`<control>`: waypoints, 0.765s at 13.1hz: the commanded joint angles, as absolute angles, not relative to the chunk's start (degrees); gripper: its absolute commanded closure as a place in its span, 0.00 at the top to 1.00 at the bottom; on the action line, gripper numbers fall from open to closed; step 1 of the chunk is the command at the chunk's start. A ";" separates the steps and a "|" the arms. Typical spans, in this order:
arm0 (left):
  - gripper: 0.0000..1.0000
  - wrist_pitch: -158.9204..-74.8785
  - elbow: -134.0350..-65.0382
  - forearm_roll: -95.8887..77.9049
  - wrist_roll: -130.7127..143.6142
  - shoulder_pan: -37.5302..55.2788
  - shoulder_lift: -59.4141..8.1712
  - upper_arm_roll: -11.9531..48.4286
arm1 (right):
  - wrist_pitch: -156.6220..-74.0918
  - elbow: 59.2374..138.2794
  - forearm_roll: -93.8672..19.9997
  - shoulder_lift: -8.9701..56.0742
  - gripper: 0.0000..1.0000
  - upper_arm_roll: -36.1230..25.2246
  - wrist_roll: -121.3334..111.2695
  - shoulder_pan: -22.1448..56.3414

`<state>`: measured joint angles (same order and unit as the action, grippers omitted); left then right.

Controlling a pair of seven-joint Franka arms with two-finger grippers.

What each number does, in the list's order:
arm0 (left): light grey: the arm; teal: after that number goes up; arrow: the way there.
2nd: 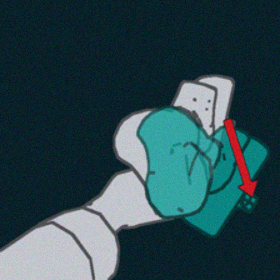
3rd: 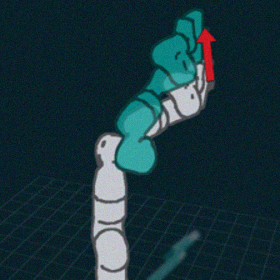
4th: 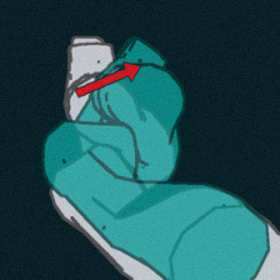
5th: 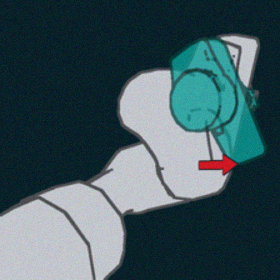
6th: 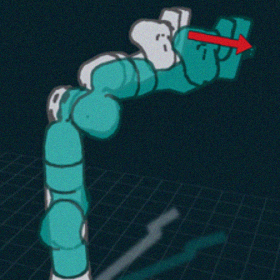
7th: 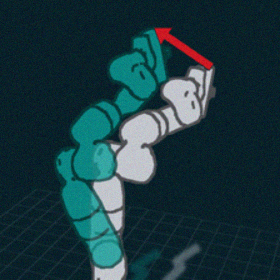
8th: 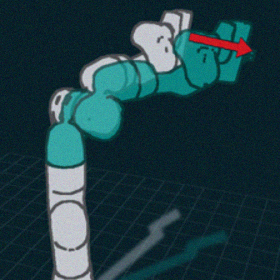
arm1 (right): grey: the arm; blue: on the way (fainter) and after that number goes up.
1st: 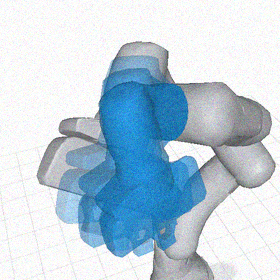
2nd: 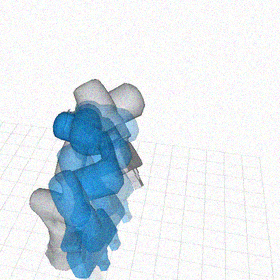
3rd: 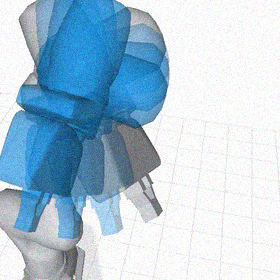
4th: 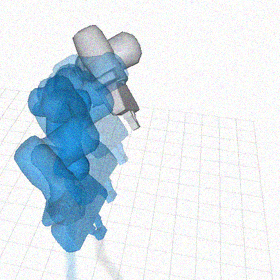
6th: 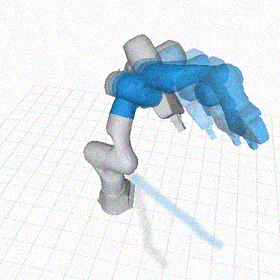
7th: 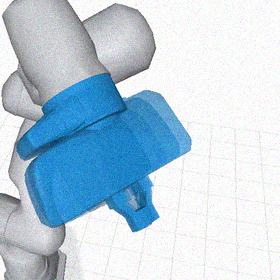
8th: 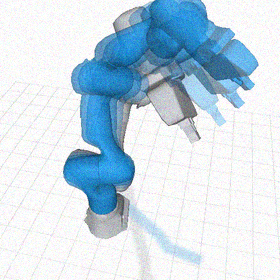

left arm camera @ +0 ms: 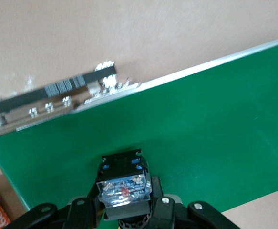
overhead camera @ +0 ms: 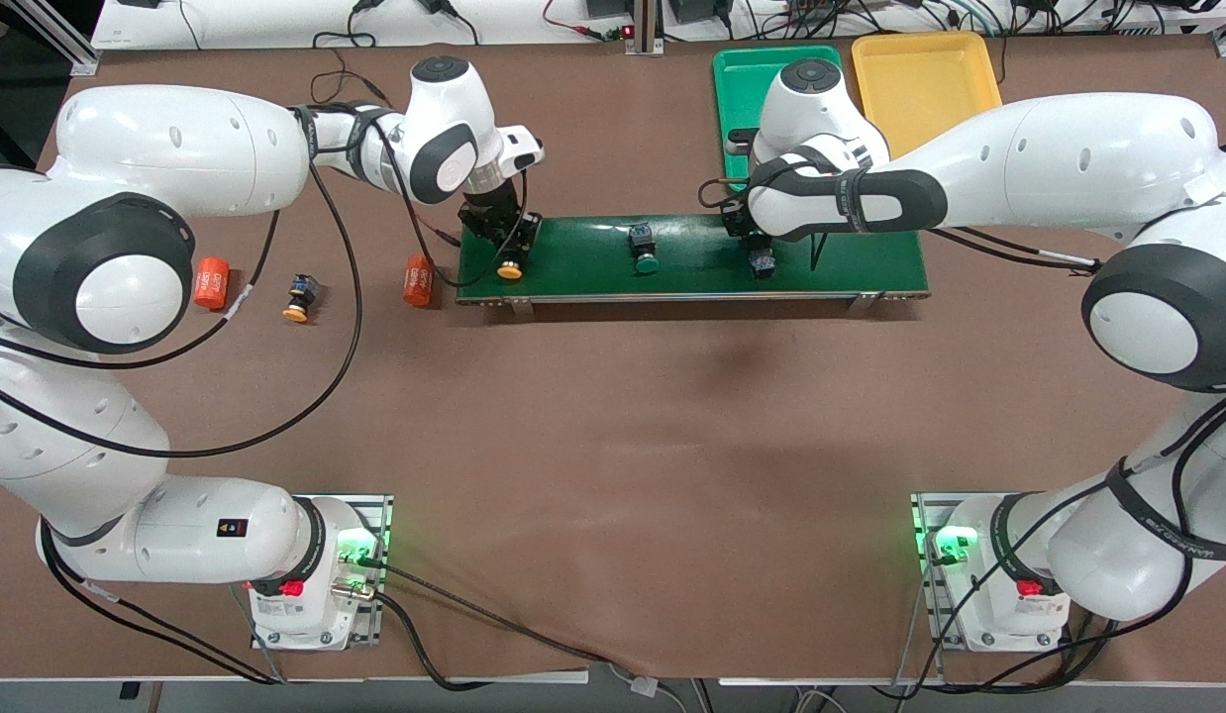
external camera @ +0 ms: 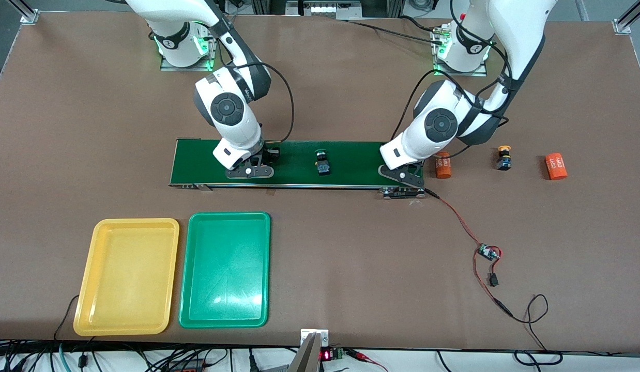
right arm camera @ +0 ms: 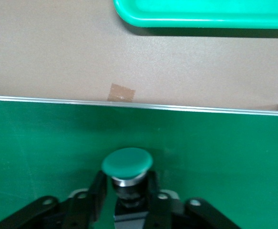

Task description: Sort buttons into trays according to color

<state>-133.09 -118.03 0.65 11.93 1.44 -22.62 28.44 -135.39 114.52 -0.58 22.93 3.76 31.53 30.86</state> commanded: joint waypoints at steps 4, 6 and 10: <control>1.00 -130.01 -115.66 -0.62 11.07 0.44 -15.13 24.71 | -131.94 113.21 0.35 22.42 0.01 3.87 30.41 29.18; 1.00 -125.96 -115.58 -0.53 10.99 -1.92 -13.46 24.70 | -126.68 108.31 0.44 21.45 0.00 1.51 27.70 28.74; 1.00 -121.64 -116.19 0.18 5.14 -17.36 -13.62 24.61 | -118.39 91.17 0.09 24.95 0.00 -0.97 21.72 25.59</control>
